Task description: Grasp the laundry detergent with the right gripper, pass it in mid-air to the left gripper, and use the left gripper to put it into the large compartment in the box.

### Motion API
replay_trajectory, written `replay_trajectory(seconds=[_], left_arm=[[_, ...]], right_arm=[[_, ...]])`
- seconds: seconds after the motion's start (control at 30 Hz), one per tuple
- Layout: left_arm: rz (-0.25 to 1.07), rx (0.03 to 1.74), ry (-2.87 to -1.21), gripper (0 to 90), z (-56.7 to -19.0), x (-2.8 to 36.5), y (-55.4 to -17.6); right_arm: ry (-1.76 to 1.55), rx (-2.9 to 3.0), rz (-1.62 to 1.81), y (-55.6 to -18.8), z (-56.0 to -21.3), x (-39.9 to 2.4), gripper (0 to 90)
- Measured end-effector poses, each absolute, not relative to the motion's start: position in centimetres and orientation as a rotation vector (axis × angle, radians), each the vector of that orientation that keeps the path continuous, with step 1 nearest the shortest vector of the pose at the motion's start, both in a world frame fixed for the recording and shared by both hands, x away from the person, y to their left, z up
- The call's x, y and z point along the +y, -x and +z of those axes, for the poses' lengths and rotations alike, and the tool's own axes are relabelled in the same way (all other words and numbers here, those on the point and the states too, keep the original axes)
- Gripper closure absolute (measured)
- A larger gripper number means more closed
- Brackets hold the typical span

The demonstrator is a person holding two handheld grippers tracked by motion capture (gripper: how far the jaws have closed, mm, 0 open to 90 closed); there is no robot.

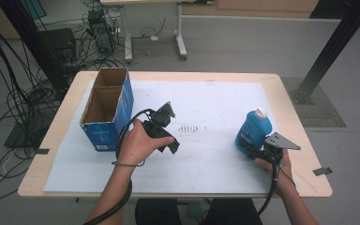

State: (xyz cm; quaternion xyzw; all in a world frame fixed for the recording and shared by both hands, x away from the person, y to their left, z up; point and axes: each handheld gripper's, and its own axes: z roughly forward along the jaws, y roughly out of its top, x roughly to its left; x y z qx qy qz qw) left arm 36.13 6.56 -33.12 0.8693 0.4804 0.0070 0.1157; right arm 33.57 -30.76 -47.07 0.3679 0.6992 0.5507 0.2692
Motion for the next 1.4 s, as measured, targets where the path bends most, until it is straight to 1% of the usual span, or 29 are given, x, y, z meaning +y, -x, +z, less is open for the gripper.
replay_trajectory(seconds=[1.4], left_arm=[[0.020, 1.396, -2.540, 10.1, -33.00, 6.35, -36.24]], right_arm=[[-0.981, 1.875, 1.477, -33.43, -47.18, -30.68, 39.5]])
